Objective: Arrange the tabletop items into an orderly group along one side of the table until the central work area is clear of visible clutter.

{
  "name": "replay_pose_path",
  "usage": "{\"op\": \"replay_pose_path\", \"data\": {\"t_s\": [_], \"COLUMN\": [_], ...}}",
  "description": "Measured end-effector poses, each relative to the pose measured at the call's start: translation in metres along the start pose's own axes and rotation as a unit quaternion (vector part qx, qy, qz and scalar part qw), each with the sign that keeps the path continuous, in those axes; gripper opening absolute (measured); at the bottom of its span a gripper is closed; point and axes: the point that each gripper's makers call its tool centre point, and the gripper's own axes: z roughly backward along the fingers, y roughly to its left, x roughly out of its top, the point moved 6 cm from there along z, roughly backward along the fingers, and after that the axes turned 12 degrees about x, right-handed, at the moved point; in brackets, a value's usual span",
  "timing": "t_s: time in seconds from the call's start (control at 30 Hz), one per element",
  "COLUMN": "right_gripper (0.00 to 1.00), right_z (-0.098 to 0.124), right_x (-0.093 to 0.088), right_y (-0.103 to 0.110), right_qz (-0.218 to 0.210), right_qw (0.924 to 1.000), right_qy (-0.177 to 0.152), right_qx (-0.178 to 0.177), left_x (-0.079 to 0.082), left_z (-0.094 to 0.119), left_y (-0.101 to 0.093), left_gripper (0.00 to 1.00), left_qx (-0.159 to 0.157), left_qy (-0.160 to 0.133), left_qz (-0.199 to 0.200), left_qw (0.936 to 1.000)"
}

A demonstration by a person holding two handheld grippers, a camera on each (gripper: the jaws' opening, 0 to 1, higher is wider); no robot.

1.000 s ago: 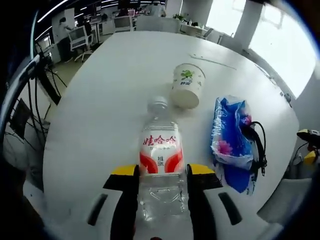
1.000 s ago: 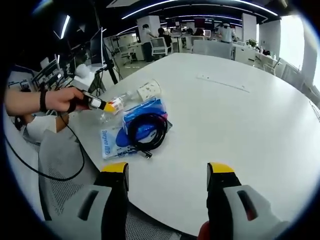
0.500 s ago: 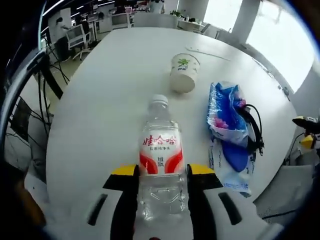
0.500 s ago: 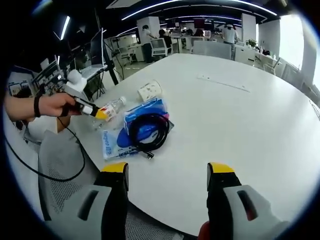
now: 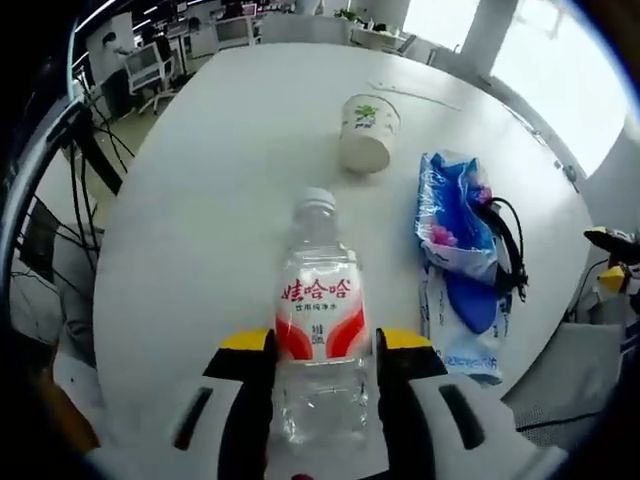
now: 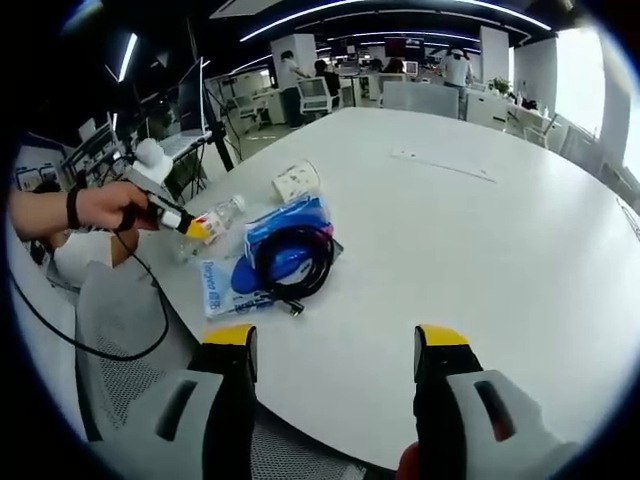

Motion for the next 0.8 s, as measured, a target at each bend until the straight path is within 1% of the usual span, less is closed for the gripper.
{"op": "replay_pose_path", "data": {"t_s": [0.03, 0.17, 0.33, 0.6, 0.67, 0.7, 0.8], "right_gripper": [0.62, 0.62, 0.62, 0.62, 0.62, 0.62, 0.62], "right_z": [0.0, 0.002, 0.003, 0.008, 0.008, 0.008, 0.009], "right_x": [0.0, -0.003, -0.006, -0.01, -0.01, -0.01, -0.008], "right_y": [0.0, -0.001, -0.002, -0.005, -0.005, -0.005, -0.006], "right_qz": [0.0, -0.004, -0.007, -0.016, -0.017, -0.017, -0.019], "right_qw": [1.0, 1.0, 1.0, 0.9998, 0.9998, 0.9998, 0.9997], "right_qy": [0.0, 0.0, 0.002, 0.002, 0.002, 0.002, -0.002], "right_qx": [0.0, -0.002, -0.005, -0.012, -0.013, -0.013, -0.015], "left_x": [0.002, 0.009, 0.013, 0.018, 0.018, 0.019, 0.018], "left_z": [-0.001, -0.004, -0.009, -0.019, -0.021, -0.02, -0.019], "left_y": [0.0, -0.004, -0.005, -0.006, -0.006, -0.005, -0.004], "left_gripper": [0.4, 0.42, 0.44, 0.42, 0.41, 0.41, 0.4], "left_qx": [0.0, -0.001, 0.003, 0.01, 0.009, 0.012, 0.009], "left_qy": [-0.001, 0.001, 0.01, 0.022, 0.029, 0.03, 0.031], "left_qz": [0.008, 0.003, 0.004, -0.015, -0.006, 0.013, 0.014], "left_qw": [1.0, 1.0, 0.9999, 0.9996, 0.9995, 0.9994, 0.9994]}}
